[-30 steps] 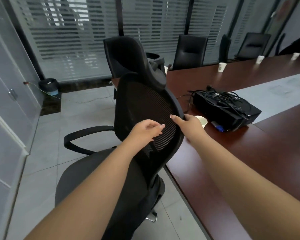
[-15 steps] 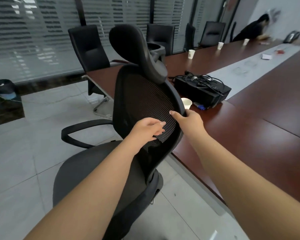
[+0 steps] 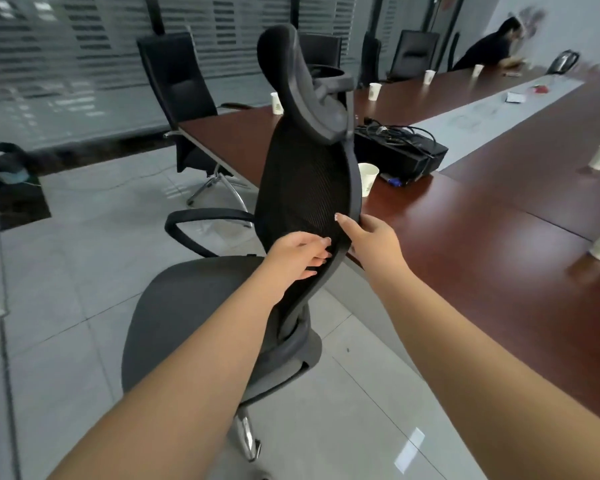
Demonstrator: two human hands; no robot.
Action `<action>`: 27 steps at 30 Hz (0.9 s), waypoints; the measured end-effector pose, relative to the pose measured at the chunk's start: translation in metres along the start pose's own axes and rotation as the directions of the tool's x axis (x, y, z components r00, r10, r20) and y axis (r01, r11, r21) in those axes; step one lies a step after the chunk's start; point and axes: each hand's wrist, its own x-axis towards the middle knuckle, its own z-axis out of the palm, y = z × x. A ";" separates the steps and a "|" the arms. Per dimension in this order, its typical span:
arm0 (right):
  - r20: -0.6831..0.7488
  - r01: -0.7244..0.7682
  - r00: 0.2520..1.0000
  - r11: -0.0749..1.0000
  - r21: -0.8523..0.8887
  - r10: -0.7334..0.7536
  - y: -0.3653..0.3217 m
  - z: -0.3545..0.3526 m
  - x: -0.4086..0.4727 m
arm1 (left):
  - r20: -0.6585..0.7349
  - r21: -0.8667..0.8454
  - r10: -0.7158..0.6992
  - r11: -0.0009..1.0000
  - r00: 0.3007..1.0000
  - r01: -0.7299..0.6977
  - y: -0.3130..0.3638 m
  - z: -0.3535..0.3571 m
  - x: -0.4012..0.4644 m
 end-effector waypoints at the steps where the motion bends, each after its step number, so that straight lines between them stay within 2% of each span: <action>1: 0.010 -0.036 0.999 0.999 0.024 0.036 0.007 0.001 -0.015 | -0.024 -0.010 -0.014 1.000 1.000 0.013 -0.007 -0.004 -0.013; 4: 0.068 -0.178 0.983 0.976 0.128 0.171 0.035 0.009 -0.052 | -0.100 -0.039 -0.065 0.997 0.993 0.061 -0.031 -0.018 -0.047; 7: 0.198 -0.350 0.928 0.920 0.177 0.315 0.065 0.029 -0.098 | -0.180 -0.066 -0.170 0.985 0.969 0.161 -0.063 -0.039 -0.085; 13: 0.425 -0.502 0.788 0.865 0.023 0.446 0.095 0.080 -0.146 | -0.360 -0.229 -0.358 0.929 0.862 0.290 -0.123 -0.090 -0.134; 18: 0.454 -0.635 0.680 0.772 -0.026 0.575 0.113 0.125 -0.161 | -0.441 -0.356 -0.488 0.866 0.753 0.352 -0.168 -0.134 -0.161; 23: 0.446 -0.735 0.574 0.672 -0.090 0.687 0.148 0.190 -0.178 | -0.411 -0.442 -0.634 0.767 0.655 0.465 -0.225 -0.172 -0.159; 27: 0.427 -0.789 0.503 0.601 -0.128 0.751 0.162 0.236 -0.190 | -0.319 -0.420 -0.707 0.703 0.631 0.575 -0.255 -0.191 -0.144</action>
